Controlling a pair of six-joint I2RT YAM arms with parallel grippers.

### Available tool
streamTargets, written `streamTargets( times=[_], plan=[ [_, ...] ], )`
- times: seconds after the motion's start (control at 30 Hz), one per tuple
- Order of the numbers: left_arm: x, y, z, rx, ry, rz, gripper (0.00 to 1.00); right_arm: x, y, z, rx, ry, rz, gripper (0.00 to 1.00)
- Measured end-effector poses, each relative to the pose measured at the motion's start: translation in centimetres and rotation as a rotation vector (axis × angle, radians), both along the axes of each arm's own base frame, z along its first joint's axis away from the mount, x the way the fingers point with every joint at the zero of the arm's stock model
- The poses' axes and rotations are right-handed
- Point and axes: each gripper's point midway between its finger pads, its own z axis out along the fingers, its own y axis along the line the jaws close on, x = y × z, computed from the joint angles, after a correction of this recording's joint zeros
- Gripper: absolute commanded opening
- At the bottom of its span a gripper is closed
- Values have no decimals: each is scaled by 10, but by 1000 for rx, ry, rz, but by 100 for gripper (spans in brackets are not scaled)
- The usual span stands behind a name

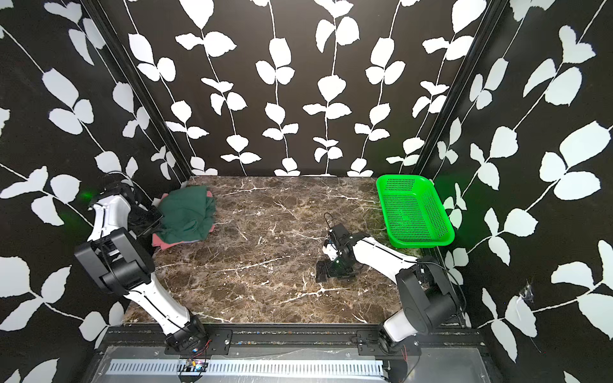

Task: Fold and stack t-shirts
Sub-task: Adjust the T-shirt, then reset both arms

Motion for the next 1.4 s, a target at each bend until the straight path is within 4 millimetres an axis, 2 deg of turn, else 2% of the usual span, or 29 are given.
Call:
streamTargets(
  times=[0.1,0.13,0.2,0.23,0.27,0.33,0.47,0.6,0.7,0.83,0.87,0.9,0.93,1.03,1.1,1.13,1.17,1.2,1.27,1.3,1.33,1.4],
  plan=[
    [-14,6,1,30,49,-3,0,2,2,1,9,-3,-9,91],
    [-17,7,0,37,63,-5,9,2,3,1,12,-3,-12,91],
    [-21,7,-2,42,77,-20,38,3,3,1,16,-3,-15,91],
    [-22,4,-4,33,79,-24,57,2,4,1,19,-2,-15,91],
    [-24,1,-6,21,82,-28,68,2,4,1,20,-1,-15,91],
    [-25,-6,-13,-18,80,-34,75,2,4,1,23,2,-16,91],
    [-30,-19,-24,-84,83,-33,78,1,5,-1,24,12,-16,91],
    [-27,-21,-11,-77,38,-23,78,0,5,-3,23,19,-15,91],
    [-20,-21,15,-49,-46,-17,76,0,5,-6,24,21,-15,91],
    [0,-18,63,-19,-194,-18,73,-1,5,-12,19,35,-17,90],
    [7,-19,76,-19,-239,-26,75,0,6,-14,17,36,-18,90],
    [13,-23,85,-24,-283,-41,81,0,6,-15,15,35,-18,98],
    [19,-29,94,-37,-331,-63,99,1,4,-16,2,31,-22,99],
    [25,-66,110,-79,-467,-173,99,12,-6,-13,-66,-47,-20,99],
    [16,-99,109,-69,-528,-256,99,27,-17,-1,-125,-149,-23,99],
    [6,-117,106,-57,-560,-298,99,40,-22,14,-141,-230,-28,99],
    [-4,-131,102,-52,-584,-325,99,57,-26,37,-150,-349,-43,99],
    [-15,-139,99,-37,-608,-340,99,71,-30,57,-149,-444,-57,99],
    [-28,-145,94,10,-691,-357,99,107,-47,113,-166,-701,-129,99],
    [-31,-146,90,37,-747,-362,99,120,-60,131,-191,-793,-165,99],
    [-35,-147,81,63,-793,-358,99,133,-75,147,-227,-878,-207,96],
    [-44,-145,51,115,-844,-326,99,151,-105,158,-292,-973,-264,94]
  ],
)
